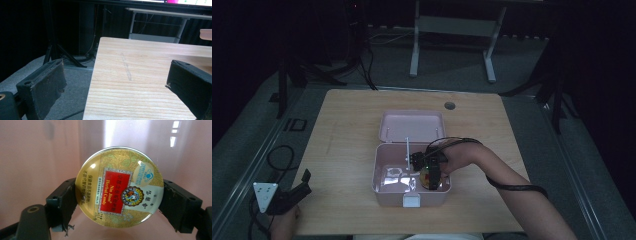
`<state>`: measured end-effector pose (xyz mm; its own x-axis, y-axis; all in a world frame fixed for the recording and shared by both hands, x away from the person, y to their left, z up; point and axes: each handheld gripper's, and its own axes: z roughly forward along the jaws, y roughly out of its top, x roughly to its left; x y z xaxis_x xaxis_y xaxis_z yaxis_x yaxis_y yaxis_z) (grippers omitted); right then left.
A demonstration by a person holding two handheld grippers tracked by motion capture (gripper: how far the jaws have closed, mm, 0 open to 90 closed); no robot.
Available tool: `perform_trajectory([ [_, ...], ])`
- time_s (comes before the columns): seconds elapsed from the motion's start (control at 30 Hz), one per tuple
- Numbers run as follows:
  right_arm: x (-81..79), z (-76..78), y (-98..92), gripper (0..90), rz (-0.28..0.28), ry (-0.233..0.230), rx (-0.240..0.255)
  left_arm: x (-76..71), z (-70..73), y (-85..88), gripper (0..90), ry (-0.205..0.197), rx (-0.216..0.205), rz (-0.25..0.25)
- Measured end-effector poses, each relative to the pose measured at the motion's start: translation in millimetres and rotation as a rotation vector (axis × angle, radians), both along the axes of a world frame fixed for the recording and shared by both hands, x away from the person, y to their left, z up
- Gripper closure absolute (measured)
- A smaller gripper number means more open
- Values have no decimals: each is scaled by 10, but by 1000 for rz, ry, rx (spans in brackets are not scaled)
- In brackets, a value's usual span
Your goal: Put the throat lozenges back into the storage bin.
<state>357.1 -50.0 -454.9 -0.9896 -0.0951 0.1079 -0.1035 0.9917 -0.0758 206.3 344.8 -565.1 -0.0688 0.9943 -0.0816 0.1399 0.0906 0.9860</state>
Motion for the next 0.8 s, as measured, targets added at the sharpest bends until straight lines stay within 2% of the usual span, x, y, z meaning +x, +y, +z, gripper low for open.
perform_trajectory([
  [0.27,-30,-263,24,201,6,16,-50,1,0,2,25,1,-1,0],
  [0.33,-25,-264,24,201,3,3,-53,2,0,2,25,1,0,-1],
  [0.8,-37,-253,16,198,6,31,-66,3,0,2,25,2,0,-2],
])
